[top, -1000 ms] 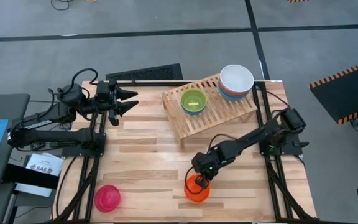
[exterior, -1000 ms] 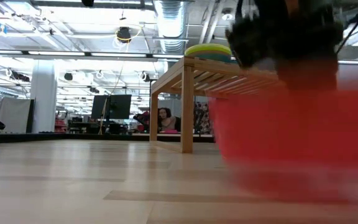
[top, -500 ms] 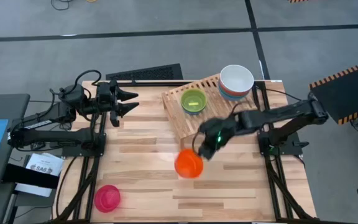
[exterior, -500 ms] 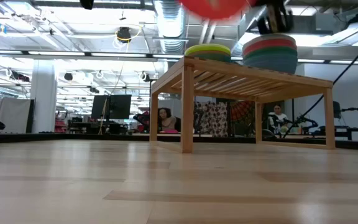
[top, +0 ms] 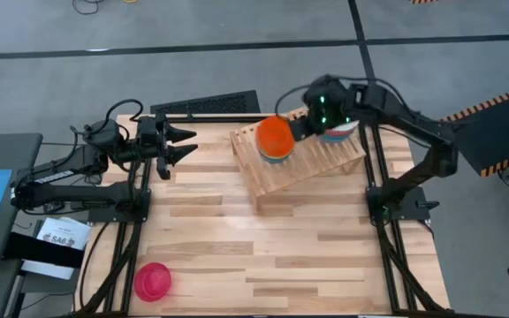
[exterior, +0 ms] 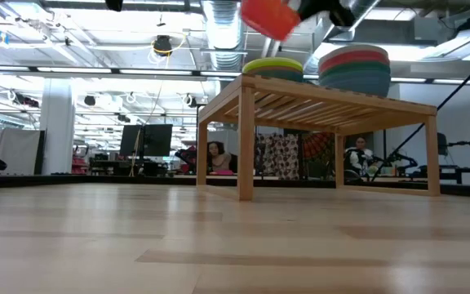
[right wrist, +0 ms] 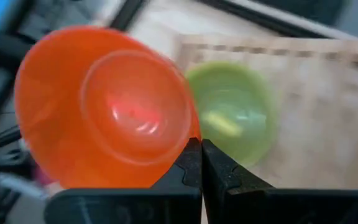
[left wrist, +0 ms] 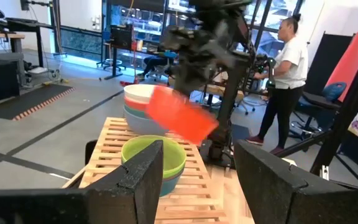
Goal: Place and stack bowls onto a shelf
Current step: Stack the small orange bowl on top of the small yellow bowl on the shelf
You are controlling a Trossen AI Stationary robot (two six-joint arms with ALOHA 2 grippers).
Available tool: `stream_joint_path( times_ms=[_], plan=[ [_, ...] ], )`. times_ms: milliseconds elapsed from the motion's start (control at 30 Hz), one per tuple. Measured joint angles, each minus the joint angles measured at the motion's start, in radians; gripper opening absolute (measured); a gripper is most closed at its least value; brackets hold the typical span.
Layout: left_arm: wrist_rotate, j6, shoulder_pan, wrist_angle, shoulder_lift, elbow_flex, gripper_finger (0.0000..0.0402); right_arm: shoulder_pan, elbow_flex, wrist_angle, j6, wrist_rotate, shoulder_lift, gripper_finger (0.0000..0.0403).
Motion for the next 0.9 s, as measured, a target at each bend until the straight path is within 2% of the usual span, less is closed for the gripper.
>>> stream_joint_path(
  times_ms=[233,533,767,900],
  plan=[
    [0.0,-0.002,0.0,0.0,0.0,0.0,0.018,-0.134,0.011,-0.034,-0.044,-0.036,0.052,0.0016],
    [0.0,-0.008,0.0,-0.001,0.0,0.0,0.018,-0.134,0.011,-0.088,-0.075,-0.059,0.067,0.0018],
    [0.0,-0.008,0.0,-0.001,0.0,0.0,0.018,-0.126,0.011,-0.097,-0.077,-0.06,0.067,0.0091],
    [0.001,-0.008,0.0,-0.001,0.0,0.0,0.018,-0.116,0.009,-0.098,-0.082,-0.061,0.087,0.0117]
  ],
)
